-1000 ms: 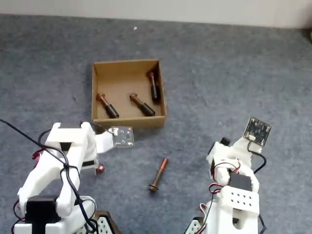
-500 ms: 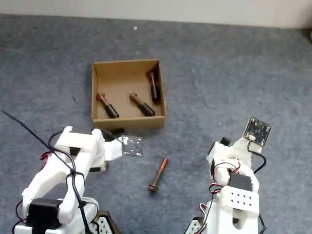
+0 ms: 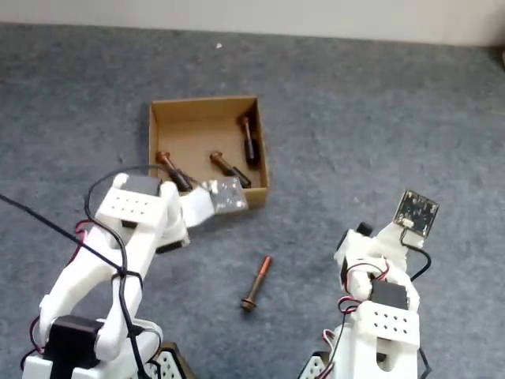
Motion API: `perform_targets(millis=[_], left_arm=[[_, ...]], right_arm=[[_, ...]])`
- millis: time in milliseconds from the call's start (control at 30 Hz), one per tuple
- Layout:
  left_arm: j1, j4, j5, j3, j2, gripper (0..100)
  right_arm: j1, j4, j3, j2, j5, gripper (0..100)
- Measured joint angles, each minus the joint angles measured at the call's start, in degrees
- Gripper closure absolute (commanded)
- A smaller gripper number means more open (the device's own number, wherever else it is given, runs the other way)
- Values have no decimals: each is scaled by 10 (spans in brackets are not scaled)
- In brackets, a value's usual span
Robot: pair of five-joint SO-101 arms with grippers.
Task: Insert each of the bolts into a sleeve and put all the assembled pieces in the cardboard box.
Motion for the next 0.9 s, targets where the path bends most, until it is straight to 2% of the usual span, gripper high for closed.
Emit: perform_targets(millis=[367,500,633,733,900], left_arm=[[-3,241,218,-208,0,995],[-3,251,267,-234,-23,995],[-2,253,283,-236,-100,995],[-3,230,305,-235,-173,995],[-3,157,392,-176,-273,995]], right_arm=[[0,0,0,0,0,994],[0,4,-12,0,0,994],[0,58,-70,0,0,994],[0,94,-116,0,0,994],[0,99,-159,0,0,994]])
